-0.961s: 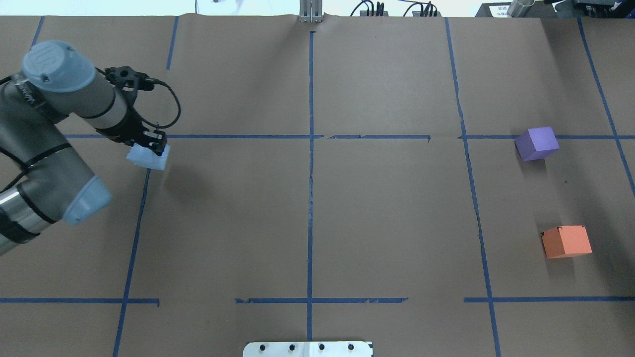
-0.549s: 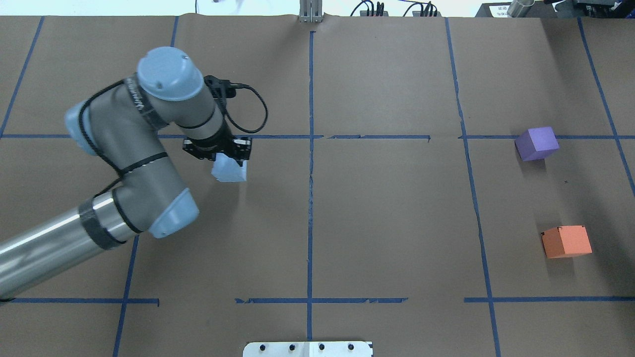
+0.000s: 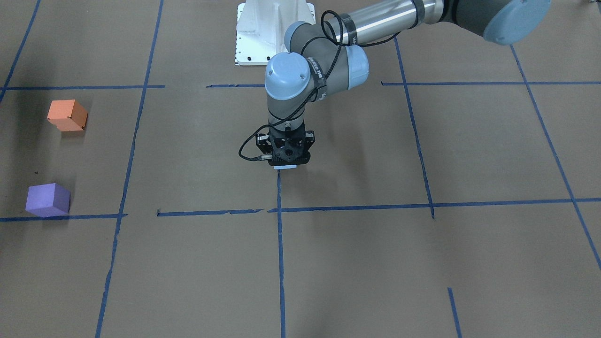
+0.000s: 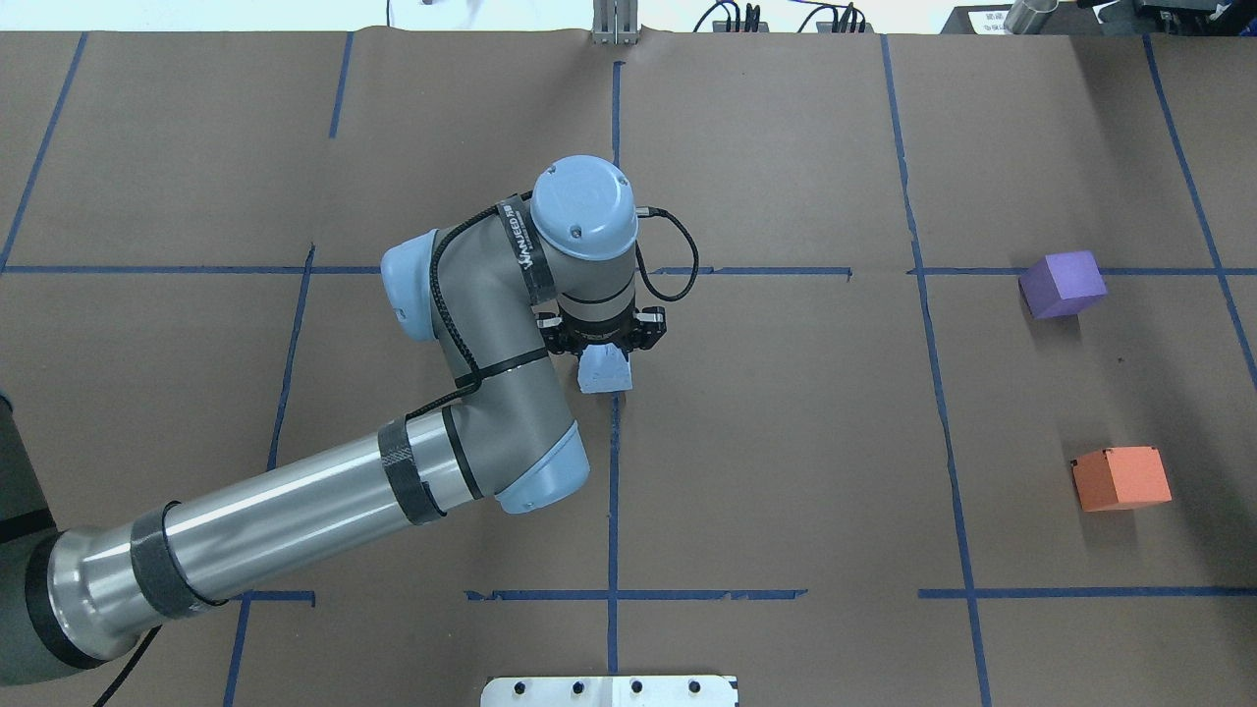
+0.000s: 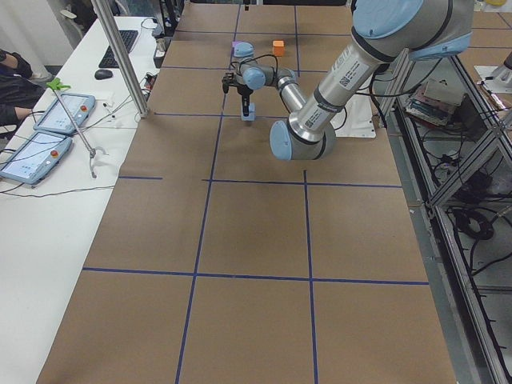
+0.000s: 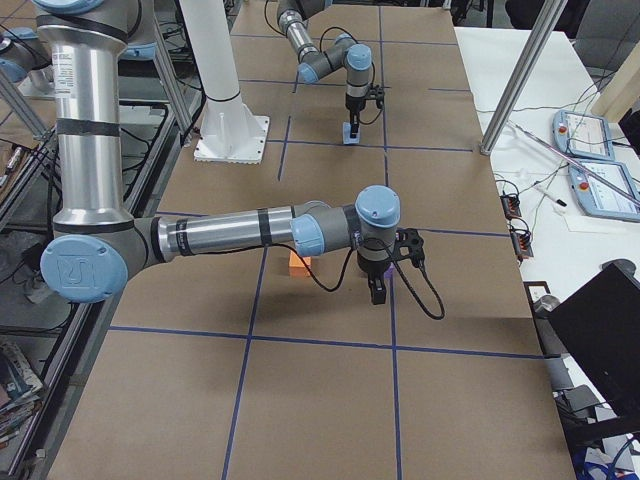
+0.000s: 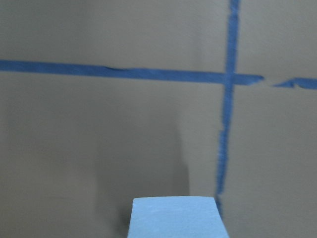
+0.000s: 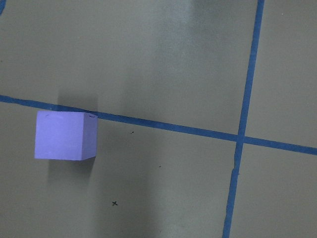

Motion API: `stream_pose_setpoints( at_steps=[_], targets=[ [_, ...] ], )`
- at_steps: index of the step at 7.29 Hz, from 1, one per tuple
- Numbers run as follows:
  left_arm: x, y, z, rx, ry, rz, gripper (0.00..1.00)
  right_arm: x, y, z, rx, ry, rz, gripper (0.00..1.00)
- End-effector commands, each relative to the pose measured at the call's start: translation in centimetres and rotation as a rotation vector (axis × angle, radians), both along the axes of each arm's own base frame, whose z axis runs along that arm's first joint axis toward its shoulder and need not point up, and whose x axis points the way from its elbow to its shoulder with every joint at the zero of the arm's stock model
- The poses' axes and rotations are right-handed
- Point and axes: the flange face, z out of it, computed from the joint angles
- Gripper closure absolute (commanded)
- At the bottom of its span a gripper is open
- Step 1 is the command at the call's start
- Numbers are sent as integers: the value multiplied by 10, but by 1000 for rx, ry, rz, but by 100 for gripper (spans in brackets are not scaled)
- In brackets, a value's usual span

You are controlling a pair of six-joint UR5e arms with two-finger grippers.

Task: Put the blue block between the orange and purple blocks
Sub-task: 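Carry the light blue cube with the left gripper to the table center, then open the left gripper and withdraw it while the right arm reaches in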

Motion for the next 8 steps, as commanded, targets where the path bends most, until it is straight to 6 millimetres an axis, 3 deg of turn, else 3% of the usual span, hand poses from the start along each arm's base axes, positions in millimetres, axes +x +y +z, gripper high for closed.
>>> stream_pose_setpoints(
  at_steps=[1,2,3,4,5,6,8],
  targets=[
    [9,5,1,10,-15,0,0,0,1,2,-4,0,0,0],
    [-2,0,-8,18,0,-10,0,0,1,3,-5,1,0,0],
    [-40,-23,-16,7,36,-24,0,0,1,2,-3,2,0,0],
    [-95,-45,-6,-1,69,31,0,0,0,1,0,2,0,0],
    [-163,-65,25,23,69,70,0,0,0,0,0,1,2,0],
    [-228,-86,69,72,56,102,0,0,1,-2,-2,-3,5,0],
    [-387,-135,189,189,30,201,0,-3,-1,-8,2,-30,-3,0]
  ],
)
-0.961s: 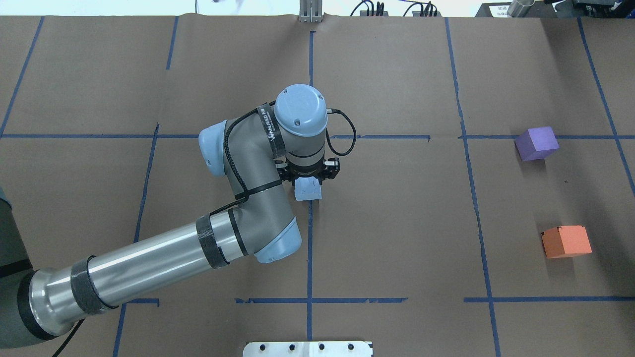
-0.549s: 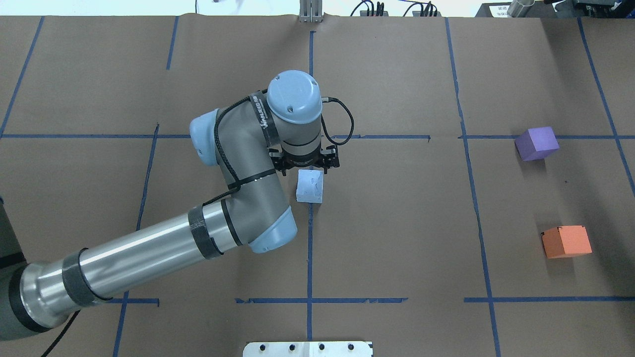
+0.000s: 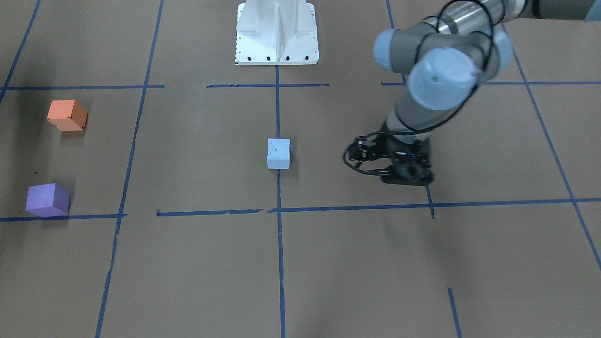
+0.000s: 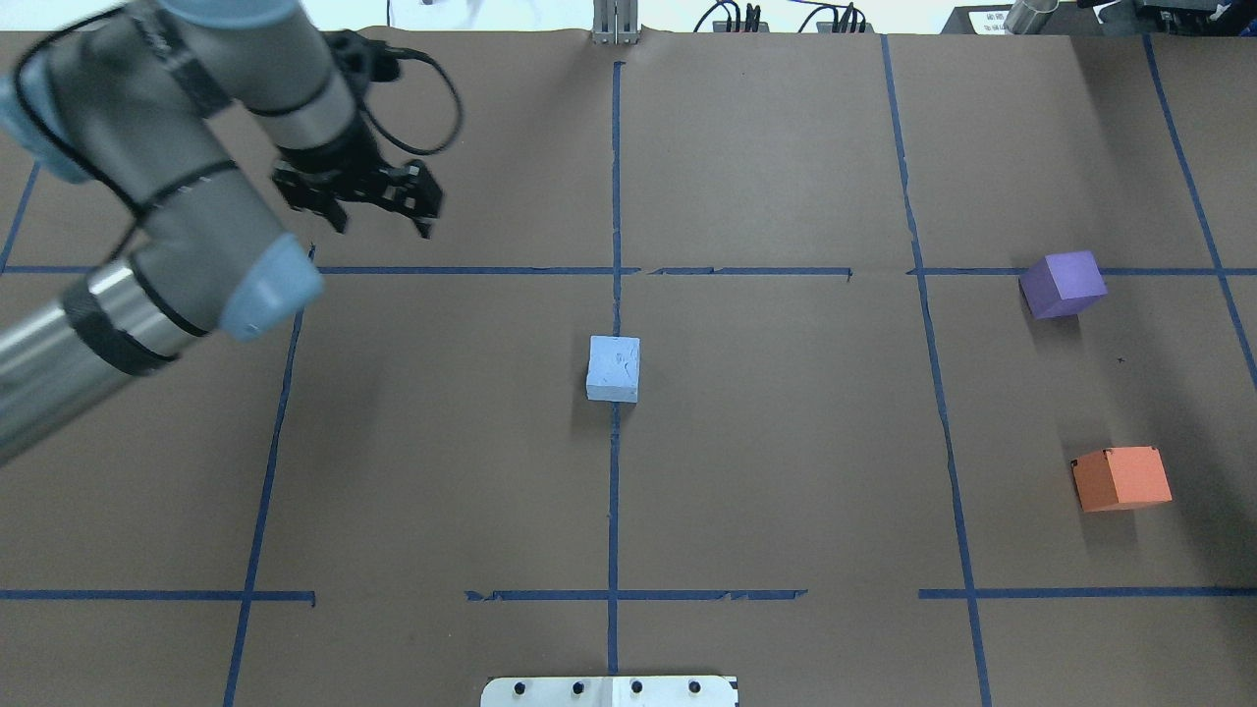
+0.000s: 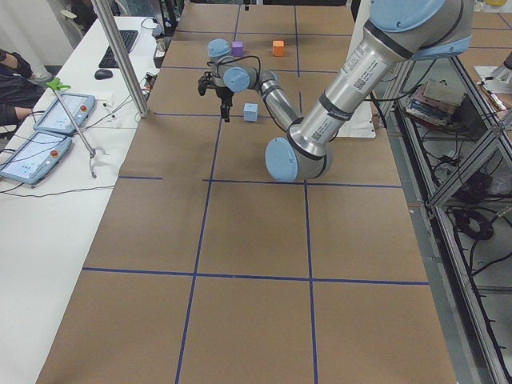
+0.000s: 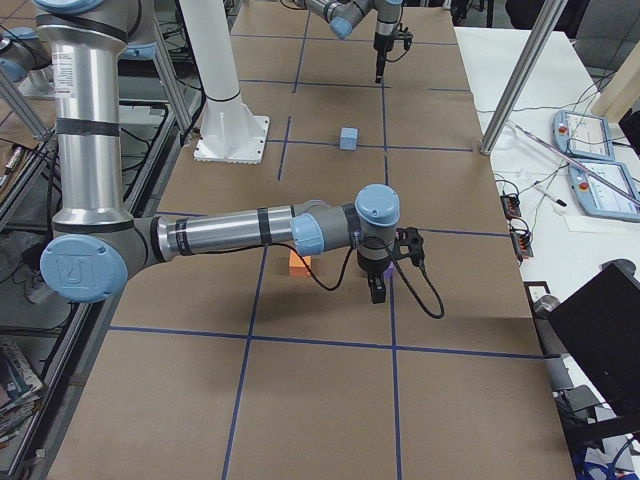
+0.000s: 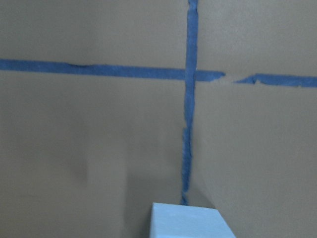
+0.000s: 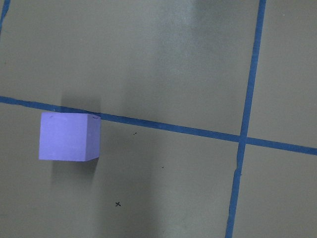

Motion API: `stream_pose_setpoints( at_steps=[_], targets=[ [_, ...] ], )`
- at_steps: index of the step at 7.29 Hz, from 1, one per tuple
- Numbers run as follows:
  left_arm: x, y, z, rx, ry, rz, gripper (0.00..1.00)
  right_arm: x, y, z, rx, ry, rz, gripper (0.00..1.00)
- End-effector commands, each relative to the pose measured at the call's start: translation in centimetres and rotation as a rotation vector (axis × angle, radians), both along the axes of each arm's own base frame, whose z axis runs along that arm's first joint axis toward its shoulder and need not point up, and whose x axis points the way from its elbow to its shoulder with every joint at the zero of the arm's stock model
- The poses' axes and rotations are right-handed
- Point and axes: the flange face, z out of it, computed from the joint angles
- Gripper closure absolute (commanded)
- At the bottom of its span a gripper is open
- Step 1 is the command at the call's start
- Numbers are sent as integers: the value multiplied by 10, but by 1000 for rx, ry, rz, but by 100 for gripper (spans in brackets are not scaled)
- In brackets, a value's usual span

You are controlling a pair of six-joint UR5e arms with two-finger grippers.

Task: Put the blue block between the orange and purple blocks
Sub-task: 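Open the left gripper and withdraw it while the right arm reaches in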

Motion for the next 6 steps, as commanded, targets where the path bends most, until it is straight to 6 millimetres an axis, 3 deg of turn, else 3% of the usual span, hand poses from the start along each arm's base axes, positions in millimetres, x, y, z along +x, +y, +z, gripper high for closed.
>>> stream_pose_setpoints(
  at_steps=[1,2,3,4,5,6],
  targets=[
    [-178,-32,127,80,-30,51,0,-6,-3,-15,17,-38,-15,0],
    [-230,-33,172,72,-54,38,0,-26,-11,-38,33,-59,-28,0],
    [-279,-13,231,66,-76,50,0,-56,-21,-74,30,-83,-23,0],
    [-334,6,273,55,-89,37,0,-97,-31,-118,16,-116,-17,0],
    [-374,42,319,38,-90,19,0,-140,-42,-163,-5,-149,-9,0],
    [-377,52,326,39,-40,25,0,-188,-44,-202,-27,-178,-18,0]
  ],
)
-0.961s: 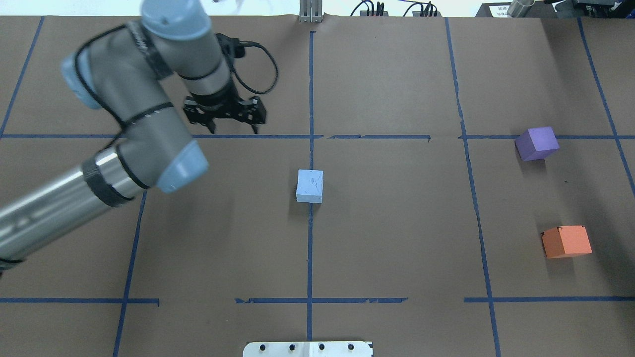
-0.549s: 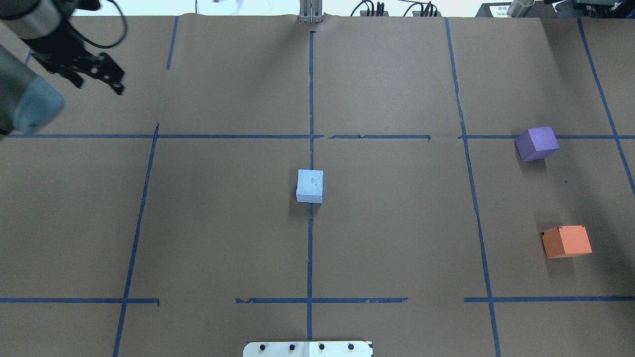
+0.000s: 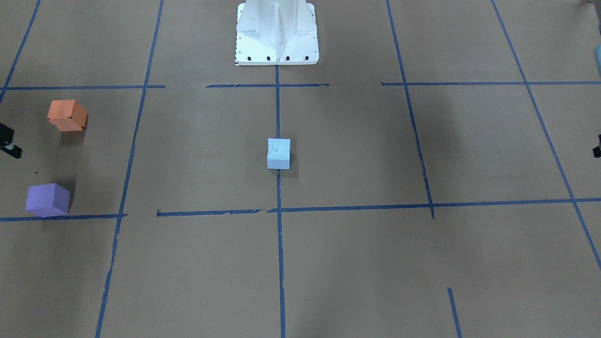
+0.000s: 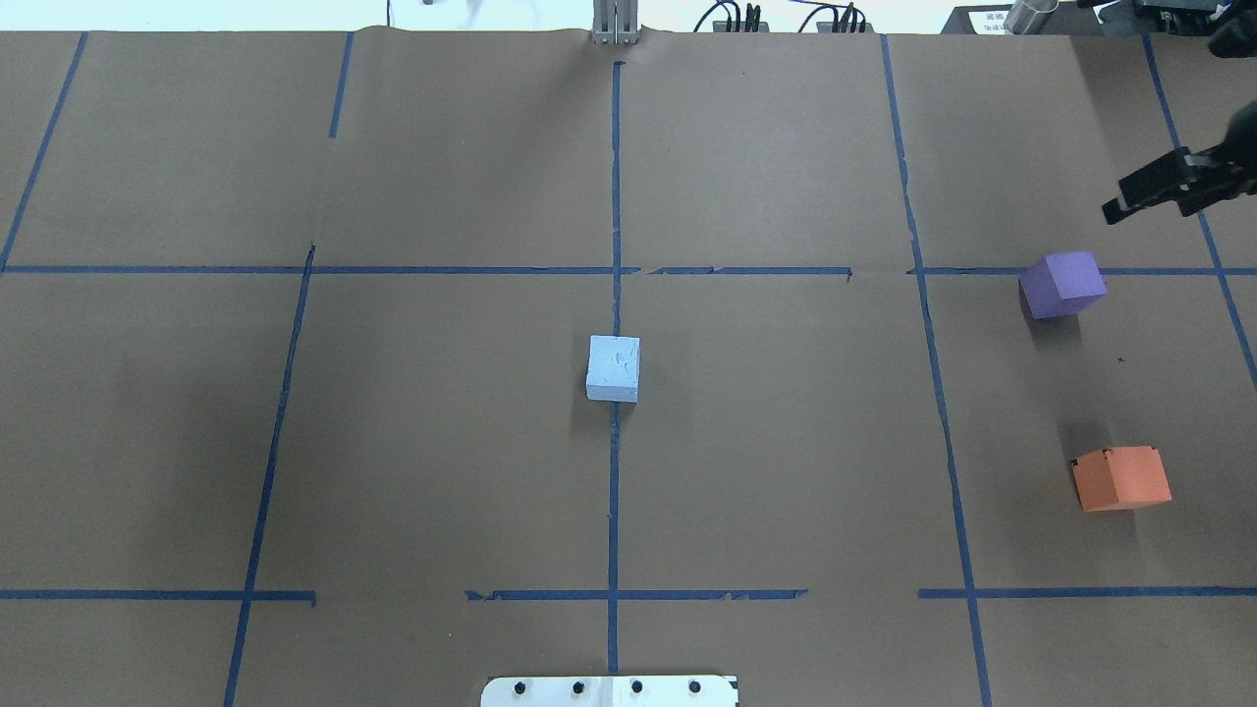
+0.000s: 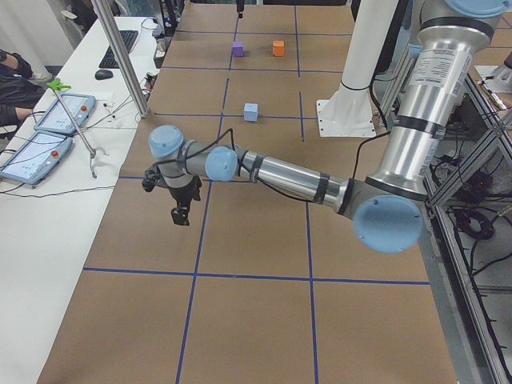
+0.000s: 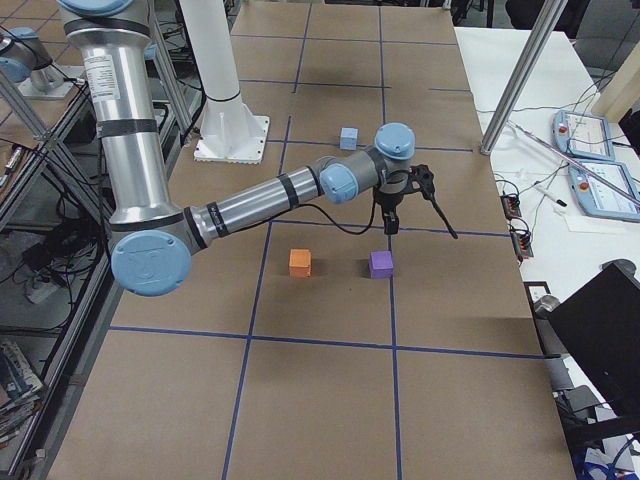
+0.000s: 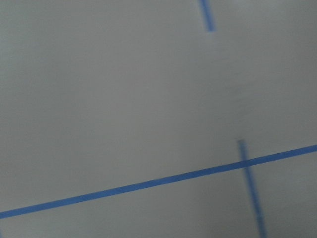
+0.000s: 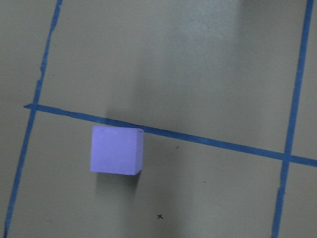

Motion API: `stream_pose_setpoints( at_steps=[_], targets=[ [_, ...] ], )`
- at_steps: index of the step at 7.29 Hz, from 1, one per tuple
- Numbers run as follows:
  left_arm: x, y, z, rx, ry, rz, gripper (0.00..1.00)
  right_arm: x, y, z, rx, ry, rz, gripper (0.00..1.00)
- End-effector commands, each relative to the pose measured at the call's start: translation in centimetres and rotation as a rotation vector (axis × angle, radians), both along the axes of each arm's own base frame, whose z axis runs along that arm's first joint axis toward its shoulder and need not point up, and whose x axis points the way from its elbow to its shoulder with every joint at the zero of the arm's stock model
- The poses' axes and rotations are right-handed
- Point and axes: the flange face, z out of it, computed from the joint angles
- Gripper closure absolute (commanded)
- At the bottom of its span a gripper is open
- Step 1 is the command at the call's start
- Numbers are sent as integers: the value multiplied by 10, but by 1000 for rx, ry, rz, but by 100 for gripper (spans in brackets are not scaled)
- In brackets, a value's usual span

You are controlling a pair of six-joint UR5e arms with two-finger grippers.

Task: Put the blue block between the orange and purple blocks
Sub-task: 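Move the right gripper to the light blue cube and grasp it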

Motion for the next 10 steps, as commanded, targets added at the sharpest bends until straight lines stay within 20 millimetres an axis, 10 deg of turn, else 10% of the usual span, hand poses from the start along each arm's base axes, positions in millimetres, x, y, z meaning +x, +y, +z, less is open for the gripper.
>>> stream_pose_setpoints(
  at_steps=[1,3,6,10],
  targets=[
    [-22,30,28,-15,69,-3,0,-124,5,-102,-52,-59,-5,0],
    [-21,29,27,-19,71,-7,0,-255,40,-183,-67,-35,56,0],
    [-21,28,25,-17,72,-9,0,-400,60,-276,-184,30,164,0],
    [-21,29,24,-16,72,-9,0,-473,88,-243,-201,146,172,0]
  ],
)
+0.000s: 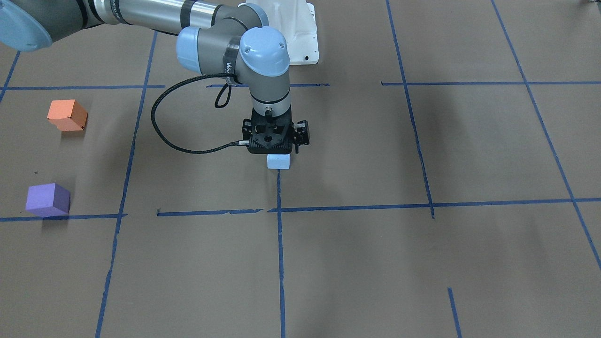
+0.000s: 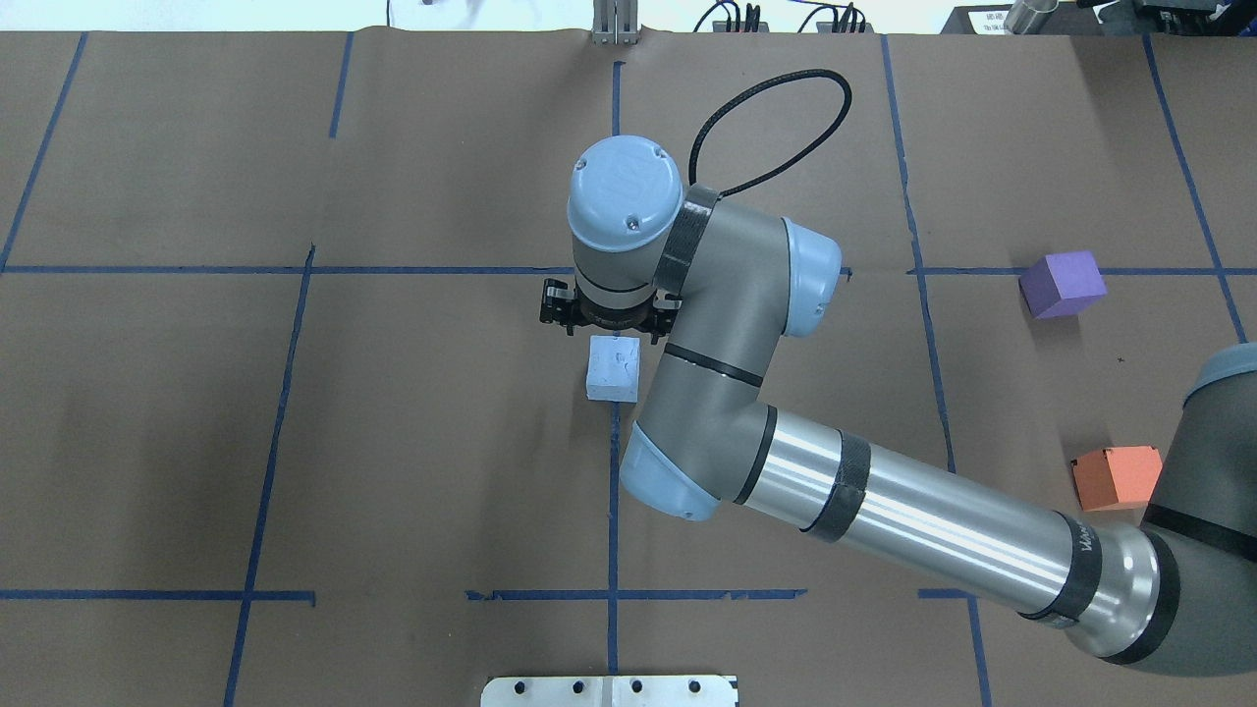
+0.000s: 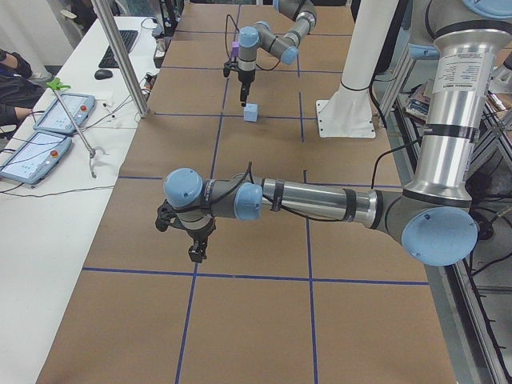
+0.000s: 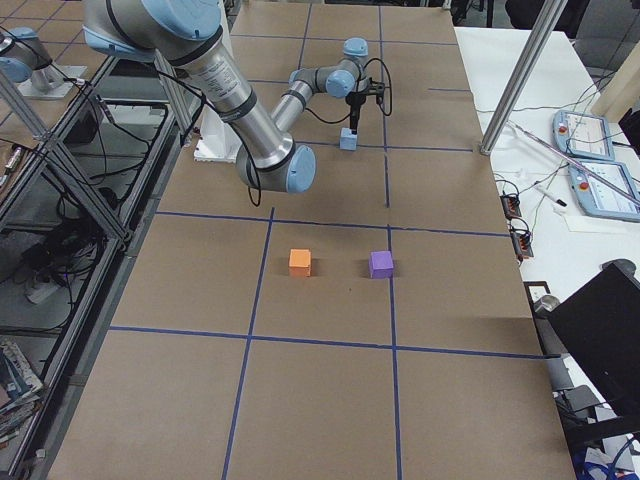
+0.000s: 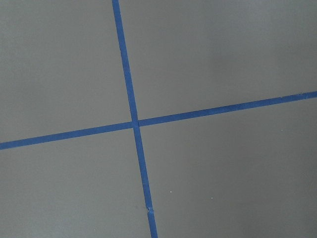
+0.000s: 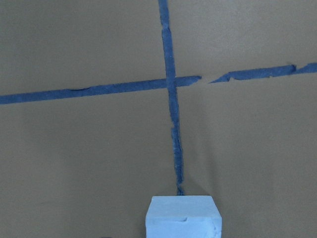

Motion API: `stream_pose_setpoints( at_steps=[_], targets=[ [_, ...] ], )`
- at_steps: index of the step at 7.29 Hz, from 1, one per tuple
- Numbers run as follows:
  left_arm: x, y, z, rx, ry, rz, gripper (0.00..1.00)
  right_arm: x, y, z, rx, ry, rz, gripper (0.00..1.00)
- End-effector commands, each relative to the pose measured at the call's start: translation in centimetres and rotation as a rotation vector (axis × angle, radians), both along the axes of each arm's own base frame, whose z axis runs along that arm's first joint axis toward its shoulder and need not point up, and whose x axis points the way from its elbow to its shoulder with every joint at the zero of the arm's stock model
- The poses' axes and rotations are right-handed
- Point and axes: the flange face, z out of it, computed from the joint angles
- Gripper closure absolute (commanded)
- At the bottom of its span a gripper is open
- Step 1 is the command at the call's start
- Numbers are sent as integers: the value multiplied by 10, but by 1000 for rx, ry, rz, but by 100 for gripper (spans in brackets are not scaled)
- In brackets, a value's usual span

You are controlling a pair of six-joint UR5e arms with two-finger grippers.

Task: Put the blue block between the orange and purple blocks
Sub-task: 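Move the right gripper to the light blue cube and grasp it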

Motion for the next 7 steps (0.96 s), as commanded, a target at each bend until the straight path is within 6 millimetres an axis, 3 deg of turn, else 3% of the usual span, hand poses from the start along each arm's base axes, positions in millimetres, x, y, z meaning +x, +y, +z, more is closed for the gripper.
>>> stream_pose_setpoints(
  at_steps=[1,4,5,6,7],
  targets=[
    [0,0,0,2,0,0,0,-21,17,28,10,54,-16,0],
    [0,1,1,0,0,0,0,-35,20,35,4,73,-29,0],
    [0,1,1,-1,0,0,0,-38,22,36,19,83,-19,7],
    [0,1,1,-1,0,0,0,-39,21,38,26,87,-17,45],
    [-1,1,2,-3,0,-2,0,-39,21,32,39,58,-14,65]
  ],
)
